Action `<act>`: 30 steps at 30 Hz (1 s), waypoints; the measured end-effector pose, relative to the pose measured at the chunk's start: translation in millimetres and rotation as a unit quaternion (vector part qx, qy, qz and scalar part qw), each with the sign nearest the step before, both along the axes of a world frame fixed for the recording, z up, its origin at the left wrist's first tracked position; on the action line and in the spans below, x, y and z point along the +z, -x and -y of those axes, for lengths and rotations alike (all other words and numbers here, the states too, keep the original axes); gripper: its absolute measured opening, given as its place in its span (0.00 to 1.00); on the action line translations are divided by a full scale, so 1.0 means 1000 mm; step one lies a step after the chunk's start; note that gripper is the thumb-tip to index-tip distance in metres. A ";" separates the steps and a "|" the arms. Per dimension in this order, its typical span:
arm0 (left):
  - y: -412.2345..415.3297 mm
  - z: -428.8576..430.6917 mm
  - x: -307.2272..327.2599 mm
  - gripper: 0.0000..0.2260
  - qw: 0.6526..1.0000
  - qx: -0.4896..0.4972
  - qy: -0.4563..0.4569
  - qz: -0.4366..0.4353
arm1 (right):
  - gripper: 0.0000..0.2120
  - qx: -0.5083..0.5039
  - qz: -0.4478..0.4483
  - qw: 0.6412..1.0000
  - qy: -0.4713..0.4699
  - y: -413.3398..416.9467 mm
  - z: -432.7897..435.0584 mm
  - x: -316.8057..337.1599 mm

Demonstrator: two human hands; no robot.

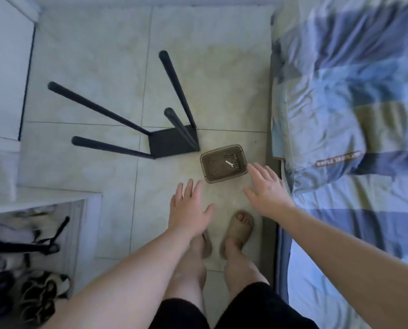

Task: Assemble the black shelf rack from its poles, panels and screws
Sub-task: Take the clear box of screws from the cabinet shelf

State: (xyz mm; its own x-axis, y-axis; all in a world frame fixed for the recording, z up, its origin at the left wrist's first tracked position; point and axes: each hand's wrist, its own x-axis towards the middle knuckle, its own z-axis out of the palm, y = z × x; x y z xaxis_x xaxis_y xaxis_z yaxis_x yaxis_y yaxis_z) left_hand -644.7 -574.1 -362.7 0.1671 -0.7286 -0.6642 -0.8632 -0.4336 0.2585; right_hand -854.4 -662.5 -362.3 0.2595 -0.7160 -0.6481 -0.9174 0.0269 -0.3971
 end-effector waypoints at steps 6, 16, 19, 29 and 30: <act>-0.005 -0.037 0.113 0.33 0.997 0.035 0.067 0.021 | 0.33 0.077 0.001 0.995 0.063 -0.017 -0.028 0.126; -0.091 -0.128 0.202 0.33 0.974 0.148 0.154 0.074 | 0.33 0.234 0.003 0.954 0.185 -0.108 -0.067 0.233; -0.134 -0.169 0.219 0.33 0.964 0.181 0.171 0.091 | 0.33 0.281 0.001 0.938 0.201 -0.156 -0.090 0.248; -0.277 -0.334 0.254 0.35 0.917 0.316 0.199 0.143 | 0.35 0.433 0.050 0.870 0.233 -0.356 -0.215 0.269; -0.289 -0.350 0.257 0.35 0.909 0.335 0.199 0.148 | 0.35 0.453 0.052 0.859 0.234 -0.375 -0.227 0.270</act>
State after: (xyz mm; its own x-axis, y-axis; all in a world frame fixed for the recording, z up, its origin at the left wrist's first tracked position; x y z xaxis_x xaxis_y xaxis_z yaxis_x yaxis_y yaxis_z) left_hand -355.7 -224.0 -106.1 0.7901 -0.5706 -0.2239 -0.4973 -0.8103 0.3101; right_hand -479.2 -435.0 -92.2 0.8867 -0.3648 -0.2842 -0.4361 -0.8641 -0.2512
